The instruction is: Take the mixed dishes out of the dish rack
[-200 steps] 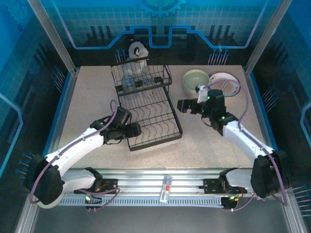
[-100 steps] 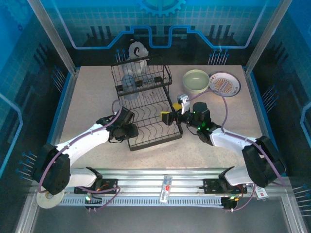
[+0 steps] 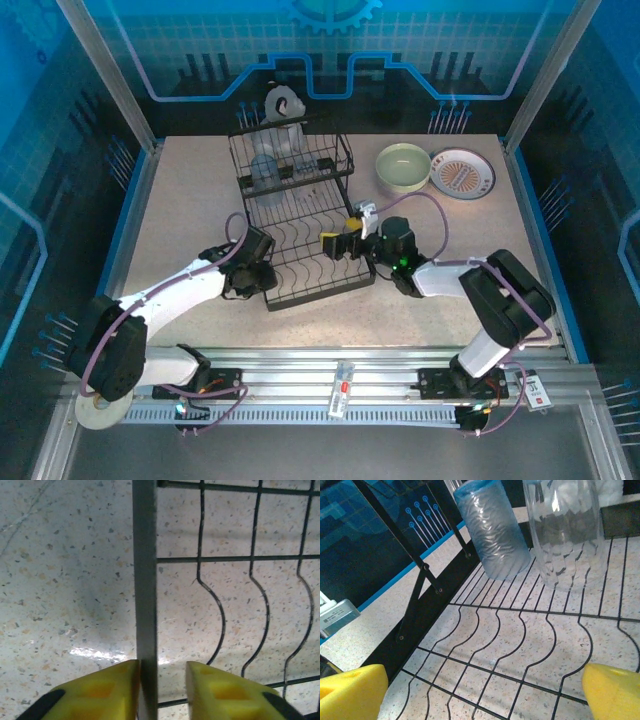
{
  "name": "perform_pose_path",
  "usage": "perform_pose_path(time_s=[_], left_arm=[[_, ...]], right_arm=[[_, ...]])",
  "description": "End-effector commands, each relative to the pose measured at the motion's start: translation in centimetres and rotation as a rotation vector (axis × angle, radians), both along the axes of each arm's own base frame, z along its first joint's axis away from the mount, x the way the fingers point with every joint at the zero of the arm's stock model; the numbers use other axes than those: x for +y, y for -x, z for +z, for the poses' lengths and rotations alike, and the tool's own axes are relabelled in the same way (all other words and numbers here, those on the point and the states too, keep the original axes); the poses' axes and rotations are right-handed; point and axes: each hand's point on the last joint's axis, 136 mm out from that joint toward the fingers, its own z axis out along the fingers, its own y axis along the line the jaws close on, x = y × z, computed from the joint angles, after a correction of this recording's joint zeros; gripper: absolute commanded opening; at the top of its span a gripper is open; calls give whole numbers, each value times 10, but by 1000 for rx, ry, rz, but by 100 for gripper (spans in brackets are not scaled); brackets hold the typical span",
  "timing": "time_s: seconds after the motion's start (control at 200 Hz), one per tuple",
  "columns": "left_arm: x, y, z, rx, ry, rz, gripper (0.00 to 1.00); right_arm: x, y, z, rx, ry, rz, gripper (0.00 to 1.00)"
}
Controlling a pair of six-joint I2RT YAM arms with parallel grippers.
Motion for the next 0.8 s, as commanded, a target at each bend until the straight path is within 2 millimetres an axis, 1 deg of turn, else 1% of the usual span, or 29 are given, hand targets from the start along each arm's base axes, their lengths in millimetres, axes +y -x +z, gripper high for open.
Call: perform_pose_path(time_s=[0.0,0.105,0.195,0.27,0.33,0.44,0.5,0.565,0.676,0.796], left_arm=[[1,3,-8,27,9,13,24],[0,4,-8,35,15,17,16],[0,5,-9,44,13,16,9],[-1,5,-9,54,13,14,7],[-1,6,-10,59,12,10,7],[-2,5,-10,67,10,6,6],[-4,4,-12,72,12,3,3],[-6,3,-13,78,15,0,1],[-8,2,-17,92,20,-3,0],[-11,2,-18,104,31,-6,0]], right_arm=[[12,-10,18,-61,-91,-15,100],[13,-16,9,-28,-132,-40,100],[12,-20,6,-2,-158,-64,100],[6,-26,4,24,-173,-111,100],[5,-25,6,7,-170,-109,100],[20,-21,10,-30,-98,-44,100],[32,-13,11,-78,-17,-7,100],[41,-6,14,-139,9,26,100],[46,-1,11,-220,6,56,100],[48,-3,10,-282,4,40,100]])
